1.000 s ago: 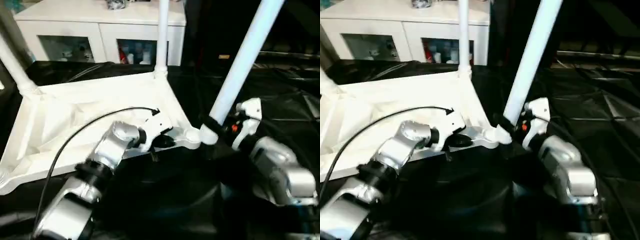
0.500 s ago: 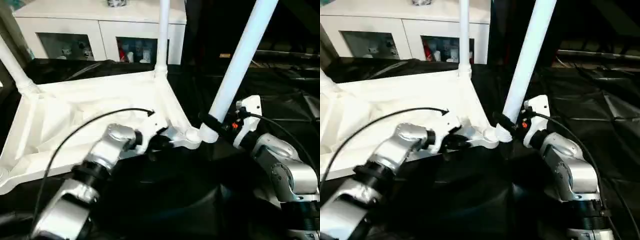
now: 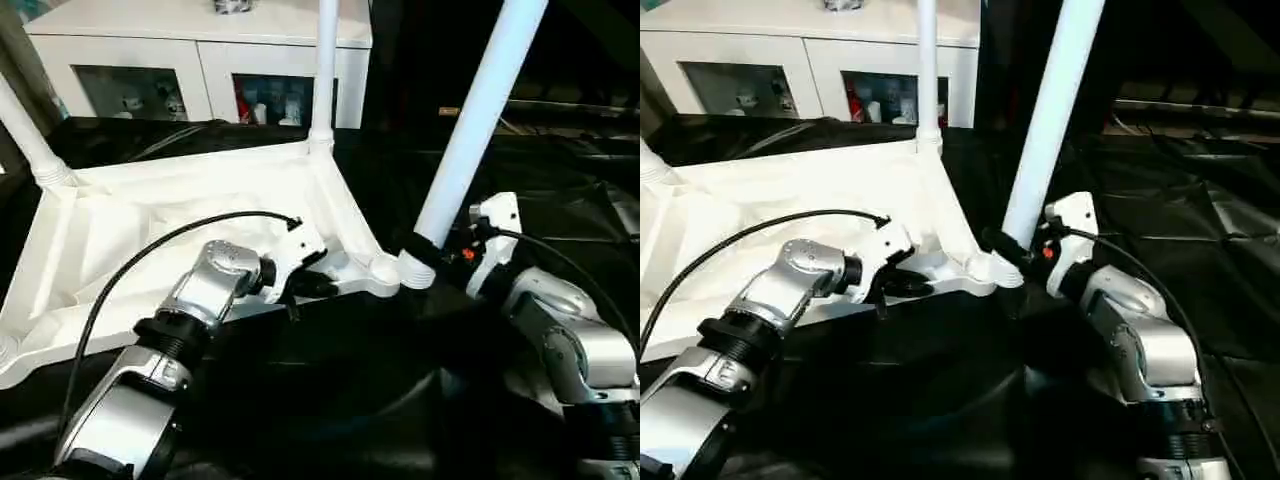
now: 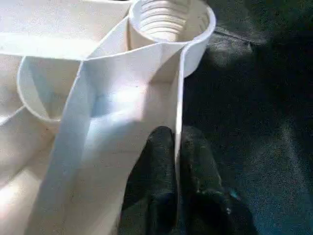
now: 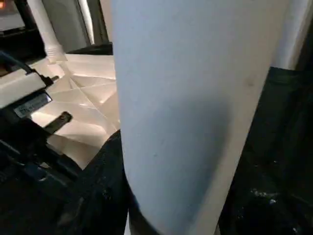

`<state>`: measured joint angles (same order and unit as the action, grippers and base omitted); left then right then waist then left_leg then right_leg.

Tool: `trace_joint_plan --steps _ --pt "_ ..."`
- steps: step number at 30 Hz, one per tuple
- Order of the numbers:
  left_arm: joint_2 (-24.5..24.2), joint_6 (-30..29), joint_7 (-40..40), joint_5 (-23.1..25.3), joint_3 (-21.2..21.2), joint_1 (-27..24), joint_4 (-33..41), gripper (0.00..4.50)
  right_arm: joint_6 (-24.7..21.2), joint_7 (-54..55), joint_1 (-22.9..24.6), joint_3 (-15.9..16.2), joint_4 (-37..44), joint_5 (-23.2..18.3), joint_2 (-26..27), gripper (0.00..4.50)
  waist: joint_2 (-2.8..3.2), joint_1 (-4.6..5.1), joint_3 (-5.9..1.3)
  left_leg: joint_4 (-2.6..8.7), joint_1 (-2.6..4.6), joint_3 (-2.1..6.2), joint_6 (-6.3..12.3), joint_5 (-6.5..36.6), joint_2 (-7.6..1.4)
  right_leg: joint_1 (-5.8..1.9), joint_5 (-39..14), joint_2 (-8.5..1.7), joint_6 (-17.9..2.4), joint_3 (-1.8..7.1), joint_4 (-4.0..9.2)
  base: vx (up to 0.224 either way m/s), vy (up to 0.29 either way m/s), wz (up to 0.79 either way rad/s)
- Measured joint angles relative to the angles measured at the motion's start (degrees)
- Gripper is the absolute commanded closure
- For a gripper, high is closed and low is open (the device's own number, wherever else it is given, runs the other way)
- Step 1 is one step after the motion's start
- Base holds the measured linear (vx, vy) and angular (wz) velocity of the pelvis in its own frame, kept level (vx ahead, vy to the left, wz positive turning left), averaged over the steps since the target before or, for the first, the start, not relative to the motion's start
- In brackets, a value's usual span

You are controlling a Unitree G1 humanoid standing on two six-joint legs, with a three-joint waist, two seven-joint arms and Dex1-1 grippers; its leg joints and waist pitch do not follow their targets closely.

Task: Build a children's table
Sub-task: Insert table leg to table base

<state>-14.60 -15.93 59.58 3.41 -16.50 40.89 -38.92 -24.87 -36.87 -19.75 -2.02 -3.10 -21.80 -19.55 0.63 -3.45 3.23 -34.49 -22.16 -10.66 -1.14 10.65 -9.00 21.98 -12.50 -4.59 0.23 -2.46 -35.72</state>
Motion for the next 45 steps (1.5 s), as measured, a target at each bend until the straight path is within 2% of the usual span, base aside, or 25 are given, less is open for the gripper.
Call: trace_joint_plan --steps 1,6,10,16,22,27,38,41,45 --pt "0.08 0.21 -0.15 -0.13 0.2 0.0 -0.16 4.48 0.01 0.07 -0.87 0.18 -0.88 0.07 0.29 2.6 0.0 0.01 0.0 0.0 0.0 0.0 0.0 0.0 0.0 0.0 0.01 0.0 -0.02 -0.01 0.0 0.0 0.0 0.0" --pt "0.55 1.72 -1.19 -0.22 0.47 -0.03 -0.64 4.5 0.08 -0.32 -4.79 2.04 -4.83 0.6 1.49 2.6 -0.01 0.05 0.01 0.01 -0.03 -0.07 0.01 -0.01 0.0 0.02 0.02 0.0 -0.03 0.03 0.04 0.0 0.0 0.0" --pt "0.62 2.21 -1.29 -0.22 0.48 -0.1 -0.64 4.5 0.14 -0.93 -5.87 3.11 -8.49 2.21 1.88 2.6 0.01 -0.1 0.0 0.06 -0.04 -0.11 0.26 -0.16 0.0 0.06 0.02 0.0 -0.03 0.03 0.07 0.0 0.0 0.0" --pt "0.64 3.35 -1.69 -0.04 0.49 -0.51 -0.69 4.5 1.66 -1.0 -10.46 5.18 -16.09 4.93 1.94 2.61 0.01 0.08 0.0 0.04 0.01 -0.15 0.17 -0.12 -0.02 0.07 0.02 0.0 -0.03 0.07 -0.02 0.0 0.0 0.0" --pt "0.47 3.76 -1.21 0.07 0.46 -0.61 -0.62 4.5 5.33 -1.02 -14.52 4.69 -23.49 5.94 3.3 2.61 0.02 0.05 -0.01 0.05 0.03 -0.25 0.25 -0.16 -0.06 0.08 0.02 0.0 -0.03 0.08 -0.02 0.0 0.0 0.0" --pt "0.59 3.96 -1.35 0.14 0.45 -0.7 -0.61 4.5 6.16 -2.31 -16.43 4.29 -28.16 5.66 4.37 2.61 0.02 0.13 -0.01 0.04 0.07 -0.36 0.25 -0.16 -0.1 0.07 0.02 0.0 -0.03 0.12 -0.04 0.0 0.0 0.0" --pt "0.83 4.79 -1.84 0.44 0.44 -0.94 -0.64 4.5 9.62 -5.76 -16.99 2.2 -33.51 4.62 4.82 2.61 0.07 0.06 -0.04 0.02 0.1 -0.59 0.25 -0.17 -0.25 0.07 0.02 0.0 -0.03 0.1 -0.07 0.0 0.0 0.0" --pt "0.83 5.03 -1.94 0.46 0.44 -0.94 -0.74 4.5 10.66 -6.15 -16.5 0.78 -34.31 3.8 5.36 2.61 0.08 0.04 -0.04 0.02 0.1 -0.61 0.25 -0.17 -0.27 0.07 0.02 0.0 -0.03 0.09 -0.08 0.0 0.0 0.0" --pt "1.17 5.88 -2.38 0.66 0.44 -0.92 -1.29 4.5 14.48 -7.12 -14.62 -1.36 -35.43 2.15 6.45 2.61 0.23 -0.11 -0.11 0.02 0.11 -0.65 0.24 -0.16 -0.3 0.05 0.02 0.0 -0.03 0.08 -0.07 0.0 0.0 0.0"
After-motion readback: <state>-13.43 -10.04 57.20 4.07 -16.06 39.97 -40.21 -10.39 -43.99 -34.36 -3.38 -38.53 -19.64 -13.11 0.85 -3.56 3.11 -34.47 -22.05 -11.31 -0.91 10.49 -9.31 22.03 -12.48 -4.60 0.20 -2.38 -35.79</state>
